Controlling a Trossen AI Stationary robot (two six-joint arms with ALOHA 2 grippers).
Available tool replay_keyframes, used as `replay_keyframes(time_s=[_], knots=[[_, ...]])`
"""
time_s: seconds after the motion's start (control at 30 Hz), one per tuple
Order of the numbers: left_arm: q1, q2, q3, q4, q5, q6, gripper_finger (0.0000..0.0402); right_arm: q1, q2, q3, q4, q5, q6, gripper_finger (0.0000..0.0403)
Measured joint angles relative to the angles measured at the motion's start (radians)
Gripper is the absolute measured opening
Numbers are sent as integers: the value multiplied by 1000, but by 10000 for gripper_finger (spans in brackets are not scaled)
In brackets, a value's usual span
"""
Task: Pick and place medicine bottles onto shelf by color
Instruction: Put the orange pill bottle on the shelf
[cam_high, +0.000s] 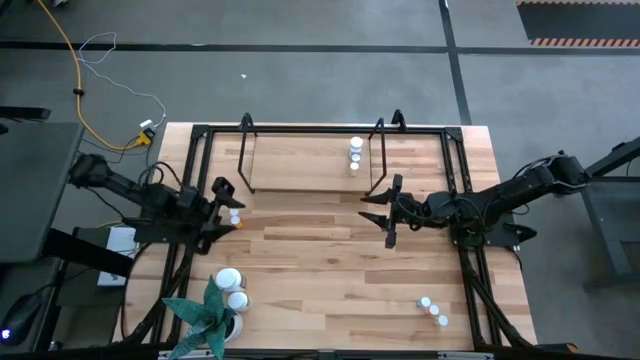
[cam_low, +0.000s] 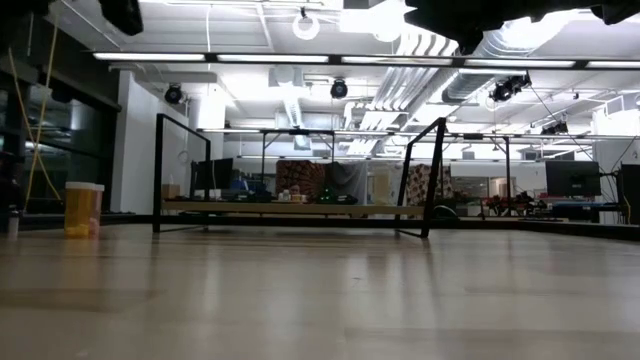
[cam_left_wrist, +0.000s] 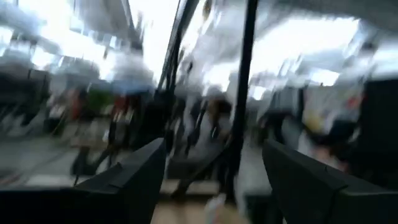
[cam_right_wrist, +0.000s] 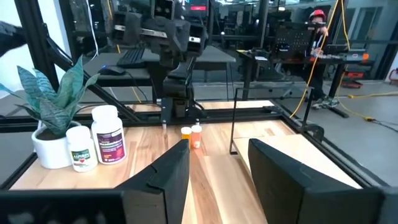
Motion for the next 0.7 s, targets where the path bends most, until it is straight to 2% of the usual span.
replay_keyframes(time_s=[0.13, 0.2, 0.27, 0.37, 0.47, 0.57, 0.7], knots=[[-43, 127, 213, -362, -256, -40, 253, 0, 0, 0, -31, 0, 16, 156], [-47, 176, 343, -624, -379, -138, 253, 0, 0, 0, -37, 0, 16, 156], [-46, 221, 466, -887, -433, -285, 253, 0, 0, 0, -39, 0, 16, 156], [-40, 275, 616, -1226, -427, -551, 252, 0, 0, 0, -39, 0, 16, 156], [-36, 309, 708, -1490, -323, -814, 252, 0, 0, 0, -40, 0, 16, 156], [-37, 329, 725, -1635, -228, -1007, 252, 0, 0, 0, -40, 0, 16, 156], [-37, 360, 725, -1783, -142, -1186, 252, 0, 0, 0, -40, 0, 17, 156]])
